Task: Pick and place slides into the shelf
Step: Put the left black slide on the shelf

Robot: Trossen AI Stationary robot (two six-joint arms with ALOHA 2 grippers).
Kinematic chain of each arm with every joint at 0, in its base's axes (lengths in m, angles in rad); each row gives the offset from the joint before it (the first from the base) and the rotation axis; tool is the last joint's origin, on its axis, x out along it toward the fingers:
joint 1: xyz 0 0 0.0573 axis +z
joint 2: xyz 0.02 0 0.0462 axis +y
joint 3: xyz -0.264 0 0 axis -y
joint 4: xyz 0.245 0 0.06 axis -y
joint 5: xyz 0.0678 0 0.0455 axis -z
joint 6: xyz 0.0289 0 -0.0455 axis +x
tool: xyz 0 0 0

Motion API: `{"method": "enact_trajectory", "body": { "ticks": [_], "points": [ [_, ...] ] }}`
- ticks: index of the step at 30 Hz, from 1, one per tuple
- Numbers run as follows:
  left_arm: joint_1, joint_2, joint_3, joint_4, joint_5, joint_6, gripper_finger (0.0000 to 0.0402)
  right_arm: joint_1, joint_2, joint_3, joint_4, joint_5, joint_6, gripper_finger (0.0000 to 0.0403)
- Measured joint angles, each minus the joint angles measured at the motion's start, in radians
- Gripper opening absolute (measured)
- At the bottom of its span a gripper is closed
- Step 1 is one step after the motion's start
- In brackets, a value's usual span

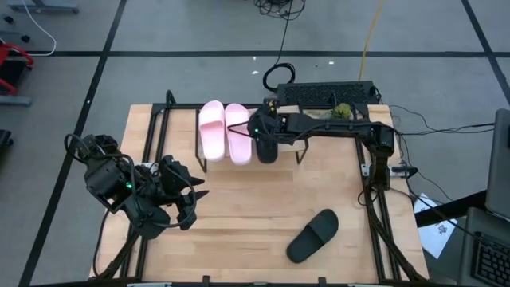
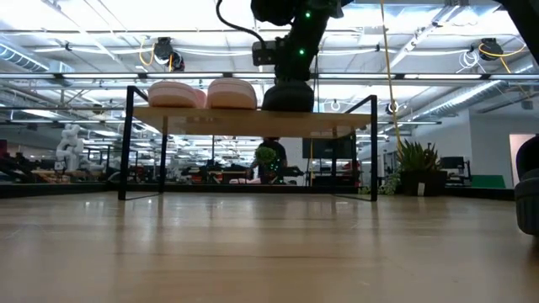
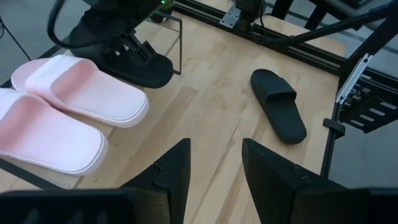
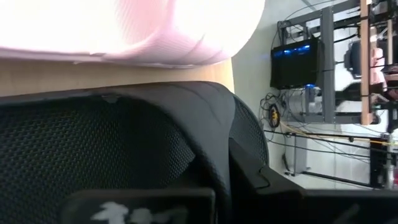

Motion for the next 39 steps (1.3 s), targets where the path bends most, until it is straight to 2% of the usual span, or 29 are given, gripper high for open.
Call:
{"method": "enact_trajectory", "body": {
  "ticks": [22, 28, 39],
  "points": [
    [0.000, 0.000, 0.000, 0.000, -0.001, 0.004, 0.0145, 0.005, 0.000, -0.010, 0.078, -0.003, -0.049, 0.0009],
    [0.000, 0.000, 0.000, 0.000, -0.001, 0.003, 0.0145, 0.005, 0.000, -0.010, 0.106, -0.009, -0.107, 0.0044],
    [0.000, 0.000, 0.000, 0.000, -0.001, 0.002, 0.0145, 0.005, 0.000, -0.010, 0.144, -0.054, -0.106, 0.0121]
  ]
}}
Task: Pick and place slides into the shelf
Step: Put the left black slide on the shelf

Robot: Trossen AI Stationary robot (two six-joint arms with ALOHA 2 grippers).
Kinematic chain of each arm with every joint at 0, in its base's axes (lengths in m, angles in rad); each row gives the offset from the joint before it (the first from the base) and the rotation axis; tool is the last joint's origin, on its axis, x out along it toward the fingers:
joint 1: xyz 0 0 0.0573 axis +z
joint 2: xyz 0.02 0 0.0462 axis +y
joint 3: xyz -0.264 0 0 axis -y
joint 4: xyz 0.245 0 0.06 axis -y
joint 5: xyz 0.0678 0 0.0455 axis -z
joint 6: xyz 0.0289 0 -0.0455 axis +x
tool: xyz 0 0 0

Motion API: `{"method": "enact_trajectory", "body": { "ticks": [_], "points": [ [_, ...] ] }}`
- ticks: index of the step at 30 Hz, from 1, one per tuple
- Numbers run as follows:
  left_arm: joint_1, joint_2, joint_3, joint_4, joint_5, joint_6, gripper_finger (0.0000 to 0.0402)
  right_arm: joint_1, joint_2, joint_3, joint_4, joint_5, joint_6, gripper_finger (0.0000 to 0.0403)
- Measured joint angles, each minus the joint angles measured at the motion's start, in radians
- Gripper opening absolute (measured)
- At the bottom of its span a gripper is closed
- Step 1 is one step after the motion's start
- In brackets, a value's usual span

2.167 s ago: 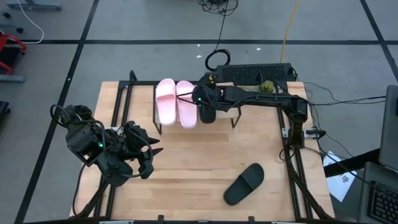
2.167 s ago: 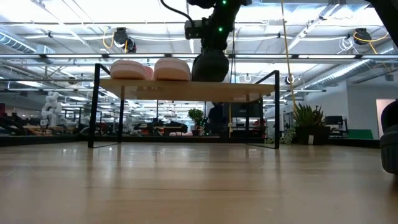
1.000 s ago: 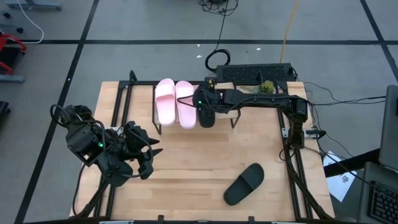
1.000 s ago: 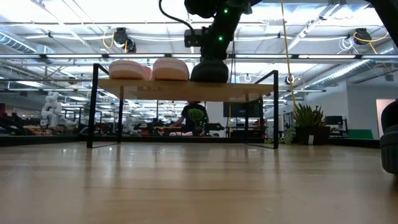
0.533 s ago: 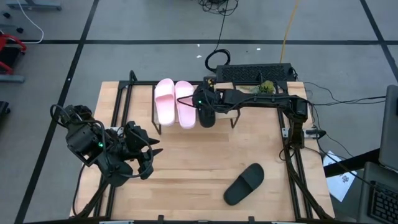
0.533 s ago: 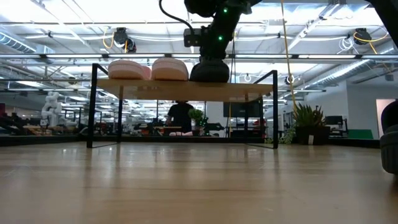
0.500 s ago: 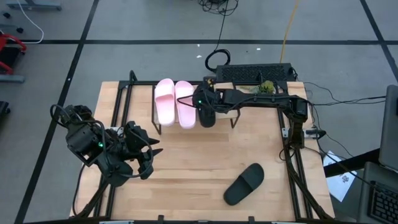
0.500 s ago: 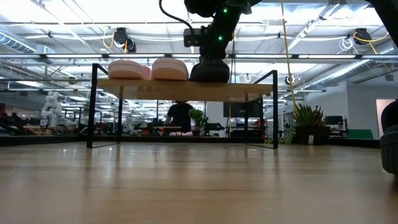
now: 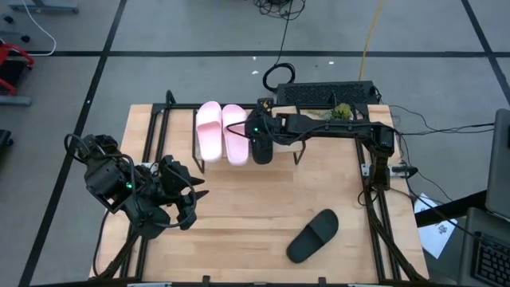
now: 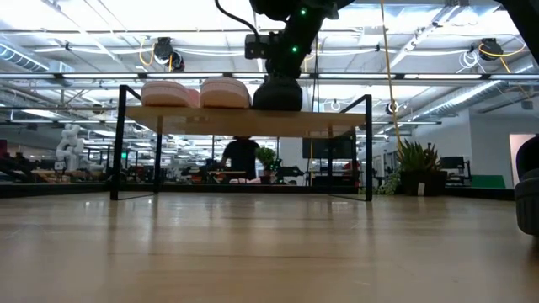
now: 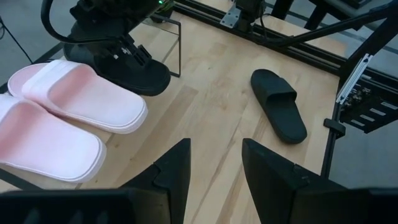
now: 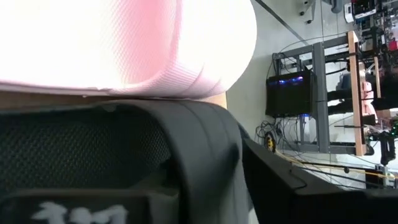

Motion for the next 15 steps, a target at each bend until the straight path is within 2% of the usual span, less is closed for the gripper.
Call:
{"method": "enact_trajectory", "body": {
  "ticks": [6, 15],
  "points": [
    [0.000, 0.000, 0.000, 0.000, -0.002, 0.019, 0.0145, 0.003, 0.000, 0.000, -0.002, 0.001, 0.003, 0.0138],
    [0.001, 0.000, 0.000, 0.000, -0.006, 0.031, 0.0145, 0.014, 0.000, 0.000, -0.009, 0.003, 0.001, 0.0140]
  ]
}}
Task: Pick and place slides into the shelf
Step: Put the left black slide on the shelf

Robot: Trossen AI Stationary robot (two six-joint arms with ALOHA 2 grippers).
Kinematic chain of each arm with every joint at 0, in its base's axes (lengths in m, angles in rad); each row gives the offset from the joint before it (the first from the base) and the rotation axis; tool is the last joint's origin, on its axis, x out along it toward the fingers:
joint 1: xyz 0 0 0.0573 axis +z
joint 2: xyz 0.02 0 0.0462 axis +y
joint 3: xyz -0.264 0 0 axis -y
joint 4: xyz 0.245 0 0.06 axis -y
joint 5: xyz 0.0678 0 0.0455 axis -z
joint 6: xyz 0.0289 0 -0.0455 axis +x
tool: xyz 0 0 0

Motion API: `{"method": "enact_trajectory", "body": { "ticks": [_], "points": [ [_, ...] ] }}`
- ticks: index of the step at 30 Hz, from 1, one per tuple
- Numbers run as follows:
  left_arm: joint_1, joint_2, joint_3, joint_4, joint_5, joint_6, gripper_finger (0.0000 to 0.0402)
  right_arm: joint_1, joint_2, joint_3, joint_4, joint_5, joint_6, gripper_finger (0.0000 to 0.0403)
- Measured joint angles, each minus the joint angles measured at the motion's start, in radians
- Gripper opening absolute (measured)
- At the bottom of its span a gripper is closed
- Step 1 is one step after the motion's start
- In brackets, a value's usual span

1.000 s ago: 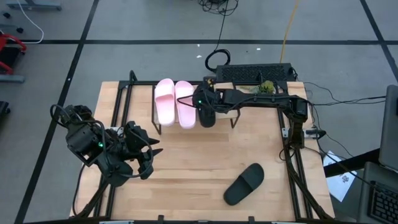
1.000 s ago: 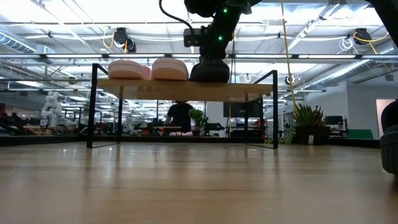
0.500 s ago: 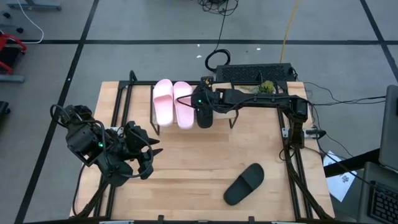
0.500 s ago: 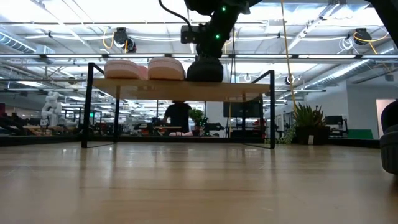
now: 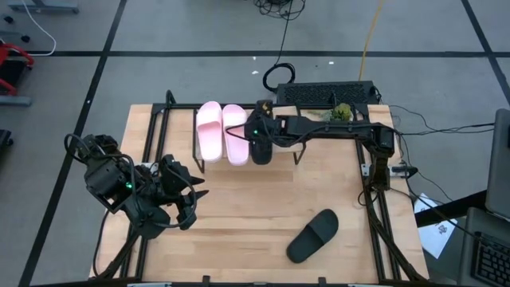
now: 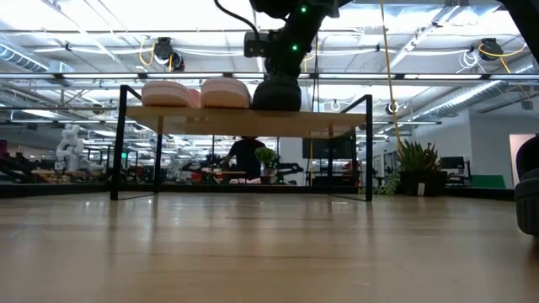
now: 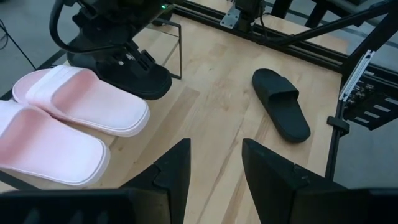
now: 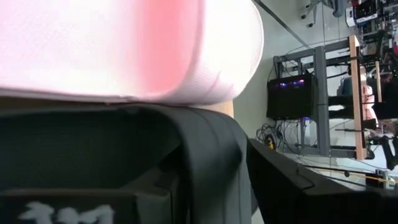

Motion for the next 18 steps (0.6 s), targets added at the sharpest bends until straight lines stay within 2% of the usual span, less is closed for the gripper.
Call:
{"method": "enact_trajectory", "body": {
  "ticks": [18],
  "points": [
    [0.002, 0.000, 0.000, 0.000, -0.016, 0.017, 0.0145, 0.030, -0.005, 0.002, -0.046, 0.005, 0.017, 0.0140]
  ]
}}
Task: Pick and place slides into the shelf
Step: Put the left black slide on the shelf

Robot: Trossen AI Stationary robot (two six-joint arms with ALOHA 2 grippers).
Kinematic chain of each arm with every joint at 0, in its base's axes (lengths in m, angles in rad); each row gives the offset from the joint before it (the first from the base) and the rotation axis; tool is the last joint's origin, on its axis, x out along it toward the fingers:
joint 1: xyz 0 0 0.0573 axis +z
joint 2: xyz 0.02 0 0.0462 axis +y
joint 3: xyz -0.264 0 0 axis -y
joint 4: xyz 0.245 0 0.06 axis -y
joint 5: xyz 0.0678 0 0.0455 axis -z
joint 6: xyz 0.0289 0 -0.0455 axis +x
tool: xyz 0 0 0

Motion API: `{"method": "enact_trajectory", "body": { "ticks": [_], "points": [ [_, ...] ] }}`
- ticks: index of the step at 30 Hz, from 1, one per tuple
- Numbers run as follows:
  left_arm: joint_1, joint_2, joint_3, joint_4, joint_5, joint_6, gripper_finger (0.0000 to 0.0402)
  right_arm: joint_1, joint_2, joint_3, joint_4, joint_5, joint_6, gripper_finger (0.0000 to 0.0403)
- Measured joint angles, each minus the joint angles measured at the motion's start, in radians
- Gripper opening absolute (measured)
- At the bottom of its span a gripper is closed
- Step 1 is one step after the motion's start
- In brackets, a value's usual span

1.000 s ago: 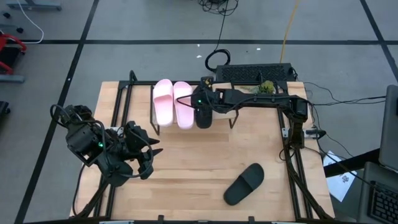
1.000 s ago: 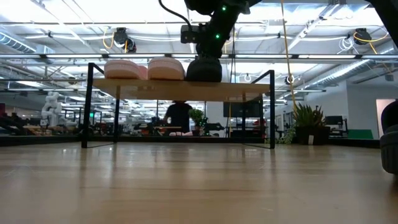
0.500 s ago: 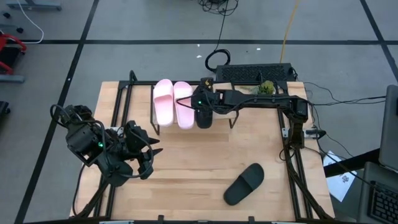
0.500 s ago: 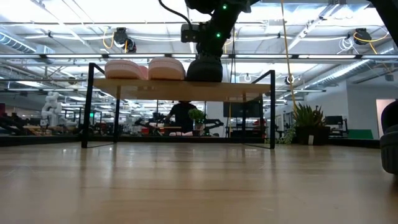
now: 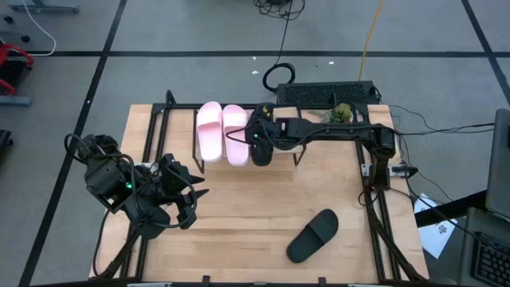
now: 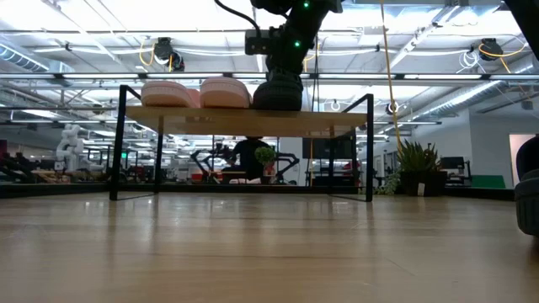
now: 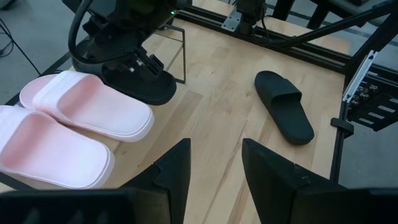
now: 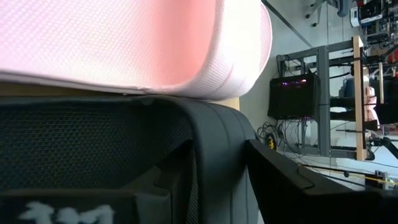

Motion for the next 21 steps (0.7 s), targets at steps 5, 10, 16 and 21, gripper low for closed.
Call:
{"method": "enact_trajectory", "body": {
  "ticks": [5, 10, 16, 21],
  "points": [
    [0.000, 0.000, 0.000, 0.000, 0.000, 0.000, 0.0145, 0.007, 0.000, 0.000, 0.000, 0.002, -0.006, 0.0140],
    [0.000, 0.000, 0.000, 0.000, 0.000, 0.000, 0.0145, 0.008, -0.004, 0.000, -0.002, 0.002, -0.018, 0.0140],
    [0.000, 0.000, 0.000, 0.000, 0.000, 0.000, 0.0145, 0.009, -0.031, 0.000, -0.016, -0.002, -0.009, 0.0140],
    [0.000, 0.000, 0.000, 0.000, -0.005, 0.001, 0.0145, 0.009, -0.044, 0.000, -0.028, -0.006, 0.017, 0.0140]
  ]
}}
